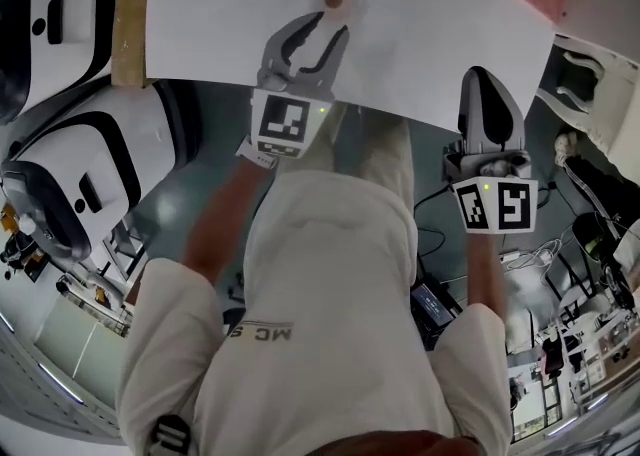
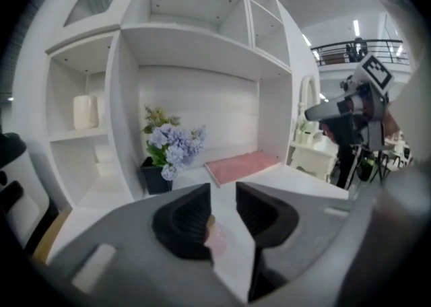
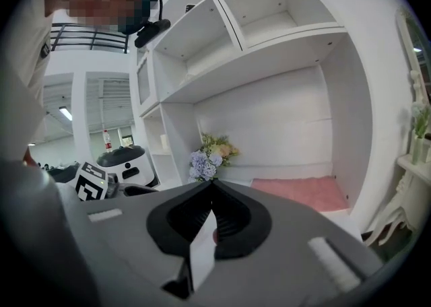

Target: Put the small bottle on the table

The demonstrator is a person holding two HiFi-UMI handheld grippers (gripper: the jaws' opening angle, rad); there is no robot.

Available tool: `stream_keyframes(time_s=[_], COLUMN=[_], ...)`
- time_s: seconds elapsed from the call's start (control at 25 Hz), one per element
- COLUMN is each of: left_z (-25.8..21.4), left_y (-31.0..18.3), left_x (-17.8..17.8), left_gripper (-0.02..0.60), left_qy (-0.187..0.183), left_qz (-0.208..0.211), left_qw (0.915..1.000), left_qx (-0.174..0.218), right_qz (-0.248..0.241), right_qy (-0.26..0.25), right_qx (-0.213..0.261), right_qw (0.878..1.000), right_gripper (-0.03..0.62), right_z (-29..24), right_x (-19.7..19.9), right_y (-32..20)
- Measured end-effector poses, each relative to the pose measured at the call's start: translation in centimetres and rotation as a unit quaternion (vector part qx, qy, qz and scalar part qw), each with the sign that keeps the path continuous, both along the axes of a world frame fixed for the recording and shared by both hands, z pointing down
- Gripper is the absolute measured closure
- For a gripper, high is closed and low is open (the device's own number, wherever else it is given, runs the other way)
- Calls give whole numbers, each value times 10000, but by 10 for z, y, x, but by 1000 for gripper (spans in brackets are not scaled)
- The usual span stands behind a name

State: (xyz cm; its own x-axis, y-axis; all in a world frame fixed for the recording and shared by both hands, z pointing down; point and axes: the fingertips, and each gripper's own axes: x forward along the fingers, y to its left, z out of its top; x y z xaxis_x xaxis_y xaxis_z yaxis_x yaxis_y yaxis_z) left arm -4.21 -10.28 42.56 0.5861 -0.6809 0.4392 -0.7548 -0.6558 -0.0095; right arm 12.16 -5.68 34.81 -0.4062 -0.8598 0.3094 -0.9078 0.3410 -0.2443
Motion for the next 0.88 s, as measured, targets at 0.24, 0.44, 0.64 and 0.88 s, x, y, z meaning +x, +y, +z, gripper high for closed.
stream_keyframes(time_s=[0.24,0.44,0.64,0.88], left_z=[-65,-92,-127,-165], left_y=[10,22,34,50], left_x=[-9,-23,-27,-17], left_gripper=[531,580,580,580], left_qy=[129,317,522,642], left_qz=[-233,-550,-413,-82], left_qw=[9993,9980,9978,9977], left_qx=[260,-48,50,190], right_qz=[-213,-433,-575,-694], right_qy=[108,100,205,337], right_qx=[210,299,343,480], right_qw=[9995,9986,9975,9959], right_gripper=[595,597,597,596], right_z=[-37,-61,-86,-113], right_x=[-4,-9,-20,-24], right_y=[5,18,30,43])
